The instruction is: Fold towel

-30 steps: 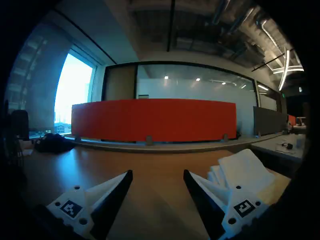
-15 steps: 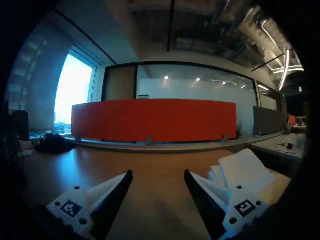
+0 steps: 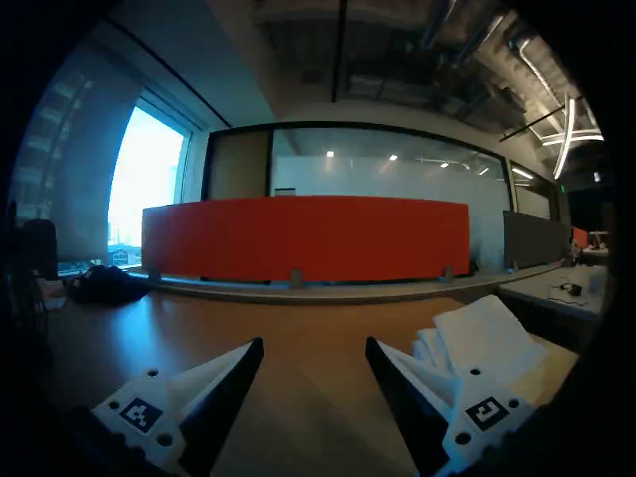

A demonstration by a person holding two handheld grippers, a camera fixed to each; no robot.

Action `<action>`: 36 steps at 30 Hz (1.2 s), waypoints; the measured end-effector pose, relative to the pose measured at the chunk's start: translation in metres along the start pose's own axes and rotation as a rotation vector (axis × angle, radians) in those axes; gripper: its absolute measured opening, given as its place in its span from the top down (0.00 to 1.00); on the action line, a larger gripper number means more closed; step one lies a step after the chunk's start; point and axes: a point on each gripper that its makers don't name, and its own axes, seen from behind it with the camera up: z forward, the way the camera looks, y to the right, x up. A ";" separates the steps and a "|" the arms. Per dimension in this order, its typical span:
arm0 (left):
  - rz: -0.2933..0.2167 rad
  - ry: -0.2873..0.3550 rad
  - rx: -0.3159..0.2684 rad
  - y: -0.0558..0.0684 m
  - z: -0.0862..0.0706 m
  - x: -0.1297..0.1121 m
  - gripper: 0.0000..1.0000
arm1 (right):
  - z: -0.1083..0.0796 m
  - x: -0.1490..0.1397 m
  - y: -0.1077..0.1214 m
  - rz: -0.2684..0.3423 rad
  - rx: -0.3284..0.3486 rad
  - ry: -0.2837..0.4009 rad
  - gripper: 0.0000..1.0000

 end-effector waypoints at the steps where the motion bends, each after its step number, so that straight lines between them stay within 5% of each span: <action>1: 0.000 0.000 0.000 0.000 0.000 0.000 0.07 | 0.000 0.000 0.000 0.000 0.000 0.000 0.00; 36: -0.003 -0.002 -0.003 0.000 0.000 0.001 0.07 | -0.001 0.001 -0.001 0.000 0.000 -0.001 0.01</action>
